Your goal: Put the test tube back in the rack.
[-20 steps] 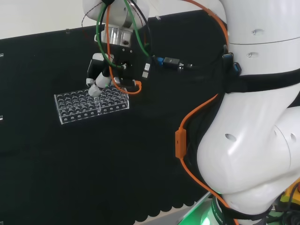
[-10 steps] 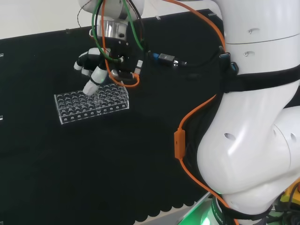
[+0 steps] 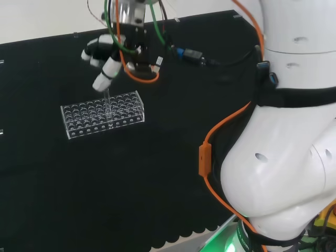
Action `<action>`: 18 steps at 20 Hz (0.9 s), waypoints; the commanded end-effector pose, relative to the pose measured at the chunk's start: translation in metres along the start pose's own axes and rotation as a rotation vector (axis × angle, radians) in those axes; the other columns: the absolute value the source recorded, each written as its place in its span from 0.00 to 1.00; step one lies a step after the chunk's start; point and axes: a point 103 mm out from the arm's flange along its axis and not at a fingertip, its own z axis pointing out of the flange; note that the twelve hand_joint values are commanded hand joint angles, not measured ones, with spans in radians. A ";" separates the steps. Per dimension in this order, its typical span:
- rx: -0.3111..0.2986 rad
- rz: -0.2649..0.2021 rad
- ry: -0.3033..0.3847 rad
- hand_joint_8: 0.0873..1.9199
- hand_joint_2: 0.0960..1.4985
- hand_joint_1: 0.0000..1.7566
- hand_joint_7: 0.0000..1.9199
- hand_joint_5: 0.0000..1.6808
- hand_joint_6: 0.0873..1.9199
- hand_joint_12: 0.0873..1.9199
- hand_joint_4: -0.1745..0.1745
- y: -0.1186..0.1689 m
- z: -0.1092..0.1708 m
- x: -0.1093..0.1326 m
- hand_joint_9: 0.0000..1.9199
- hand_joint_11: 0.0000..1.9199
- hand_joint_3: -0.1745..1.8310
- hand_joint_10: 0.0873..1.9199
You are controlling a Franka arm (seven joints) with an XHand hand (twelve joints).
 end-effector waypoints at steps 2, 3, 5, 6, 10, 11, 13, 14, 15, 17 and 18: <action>-0.116 0.000 -0.064 0.42 0.25 0.65 0.26 0.20 0.29 0.82 0.61 -0.051 -0.089 0.013 0.24 0.04 0.45 0.47; -0.129 0.005 -0.065 0.42 0.25 0.65 0.26 0.20 0.29 0.82 0.61 -0.057 -0.098 0.013 0.24 0.04 0.45 0.47; -0.161 0.017 -0.073 0.42 0.25 0.65 0.26 0.21 0.29 0.82 0.61 -0.071 -0.115 0.014 0.24 0.04 0.45 0.47; -0.174 0.025 -0.076 0.42 0.25 0.65 0.26 0.21 0.29 0.82 0.61 -0.079 -0.123 0.014 0.24 0.04 0.45 0.47; -0.213 0.063 -0.100 0.41 0.26 0.65 0.26 0.22 0.29 0.82 0.60 -0.106 -0.144 0.011 0.24 0.05 0.45 0.47; -0.219 0.073 -0.104 0.41 0.26 0.65 0.27 0.23 0.29 0.82 0.60 -0.113 -0.148 0.011 0.24 0.05 0.45 0.47; -0.226 0.088 -0.112 0.41 0.26 0.65 0.27 0.23 0.29 0.82 0.60 -0.123 -0.153 0.010 0.24 0.05 0.46 0.47; -0.228 0.093 -0.118 0.41 0.26 0.64 0.27 0.24 0.30 0.82 0.61 -0.127 -0.155 0.011 0.24 0.05 0.46 0.47; -0.231 0.097 -0.121 0.41 0.26 0.64 0.27 0.24 0.30 0.82 0.61 -0.131 -0.158 0.012 0.24 0.05 0.46 0.47; -0.238 0.102 -0.130 0.41 0.26 0.64 0.27 0.24 0.30 0.82 0.61 -0.137 -0.163 0.015 0.24 0.05 0.46 0.47; -0.242 0.103 -0.133 0.41 0.26 0.64 0.27 0.25 0.30 0.82 0.61 -0.140 -0.165 0.017 0.24 0.05 0.46 0.47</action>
